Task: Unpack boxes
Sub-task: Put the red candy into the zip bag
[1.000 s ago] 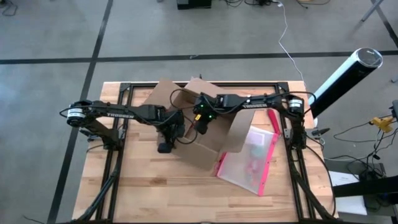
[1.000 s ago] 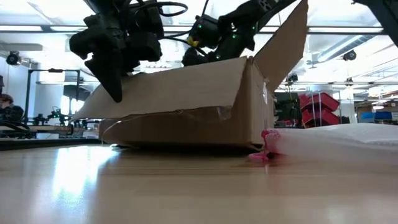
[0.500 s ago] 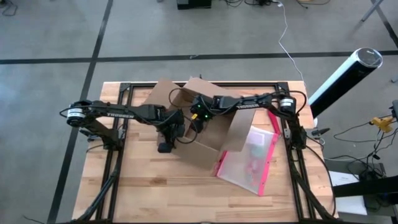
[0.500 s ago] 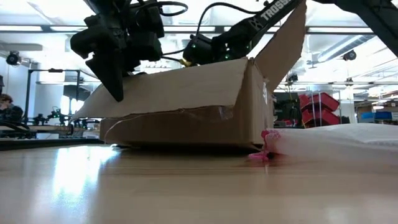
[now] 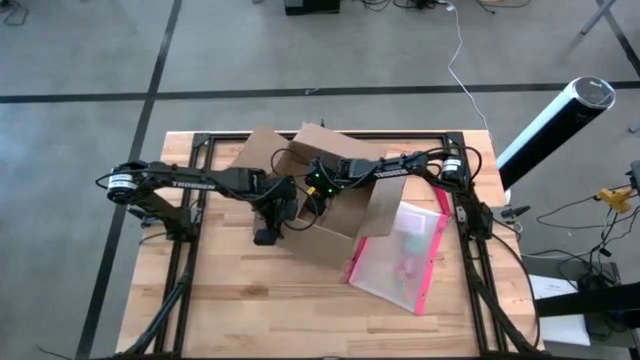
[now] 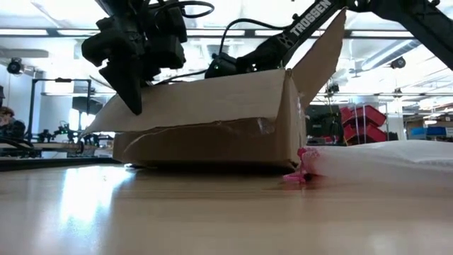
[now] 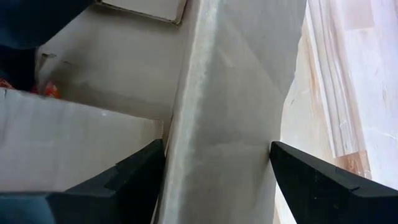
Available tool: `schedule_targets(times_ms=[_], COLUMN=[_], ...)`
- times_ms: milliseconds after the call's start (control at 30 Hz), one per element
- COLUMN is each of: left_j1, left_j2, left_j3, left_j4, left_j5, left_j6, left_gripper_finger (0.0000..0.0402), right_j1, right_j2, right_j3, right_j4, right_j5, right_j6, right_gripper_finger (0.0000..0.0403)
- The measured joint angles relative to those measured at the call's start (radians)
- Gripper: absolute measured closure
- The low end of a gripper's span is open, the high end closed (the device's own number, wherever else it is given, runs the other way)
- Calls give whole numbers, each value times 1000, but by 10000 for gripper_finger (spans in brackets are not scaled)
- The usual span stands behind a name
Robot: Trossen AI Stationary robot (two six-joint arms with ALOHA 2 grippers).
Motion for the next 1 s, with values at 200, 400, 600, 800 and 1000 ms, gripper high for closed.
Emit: schedule_targets(times_ms=[200,400,600,800,1000], left_j1=[0,0,0,0,1], left_j2=[0,0,0,0,0], left_j3=[0,0,0,0,2], left_j4=[1,0,1,2,10], left_j5=[0,0,0,-11,-18], left_j6=[-3,-6,-23,-24,-18], left_gripper_finger=[125,125,125,125,125], right_j1=[0,1,1,6,22], right_j2=[0,-2,-38,-139,-261], right_j3=[0,0,-2,-3,-3], right_j4=[-48,-63,-145,-253,-320], right_j5=[1,-9,-30,-35,-11], right_j6=[-35,-25,4,-3,-2], right_gripper_finger=[286,393,401,403,403])
